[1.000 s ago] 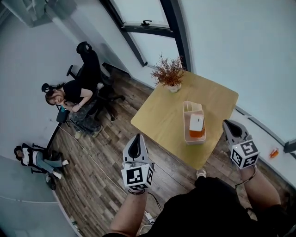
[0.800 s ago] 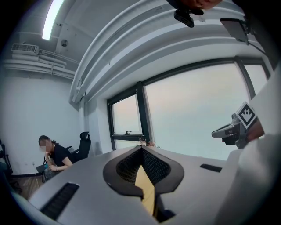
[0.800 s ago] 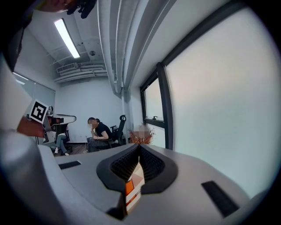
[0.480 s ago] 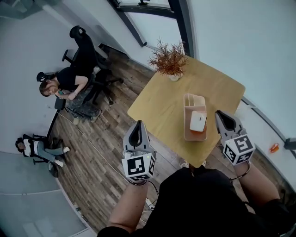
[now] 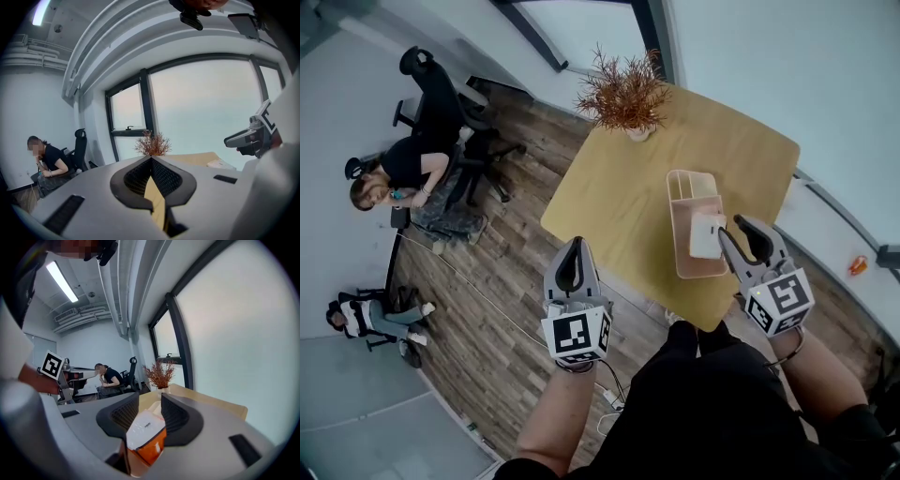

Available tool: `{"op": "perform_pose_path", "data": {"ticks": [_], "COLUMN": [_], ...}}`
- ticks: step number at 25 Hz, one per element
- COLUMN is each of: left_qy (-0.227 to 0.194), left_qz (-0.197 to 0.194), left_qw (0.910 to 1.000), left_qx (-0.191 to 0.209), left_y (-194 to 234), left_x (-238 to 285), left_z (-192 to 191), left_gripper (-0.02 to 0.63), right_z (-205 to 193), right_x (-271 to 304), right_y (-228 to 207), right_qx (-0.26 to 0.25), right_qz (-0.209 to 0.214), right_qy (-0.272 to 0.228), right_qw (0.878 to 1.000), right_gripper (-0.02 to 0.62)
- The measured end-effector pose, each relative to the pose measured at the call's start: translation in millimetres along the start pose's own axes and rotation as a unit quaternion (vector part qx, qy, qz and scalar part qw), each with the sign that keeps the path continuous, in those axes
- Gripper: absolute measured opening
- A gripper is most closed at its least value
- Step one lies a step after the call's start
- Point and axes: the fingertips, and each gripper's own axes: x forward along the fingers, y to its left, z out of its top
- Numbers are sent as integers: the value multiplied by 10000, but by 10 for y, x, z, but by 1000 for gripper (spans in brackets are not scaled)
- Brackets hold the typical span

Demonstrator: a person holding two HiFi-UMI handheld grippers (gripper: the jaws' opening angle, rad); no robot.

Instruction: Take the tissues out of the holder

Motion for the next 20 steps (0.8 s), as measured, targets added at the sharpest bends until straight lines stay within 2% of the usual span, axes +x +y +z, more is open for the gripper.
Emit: {"op": "perform_pose_path", "data": {"ticks": [3,5,7,15,20], "left_qy": [126,179,209,395,539], "left_qz": [-129,-205,-254,-292,-273], "left_qw": [9998,9996,9994,9987,9981], "left_qx": [-34,-40,-62,-97,-132], "left_y": [-25,-47,-63,-37,-28], "left_x": [82,112,150,217,206], "left_z": [-178,-260,-316,-589,-751], "left_gripper": [5,5,5,5,5], "right_z": [-141,-187,-254,-587,-789], "right_x": [86,118,160,337,390], "right_y": [48,126,199,313,219], "right_qx": [66,100,-4,-539,-571], "right_qz": [112,258,370,470,315], "right_qy": [108,76,123,518,795], "right_qw": [9999,9996,9992,9961,9947], "right_gripper": [215,324,387,496,500]}}
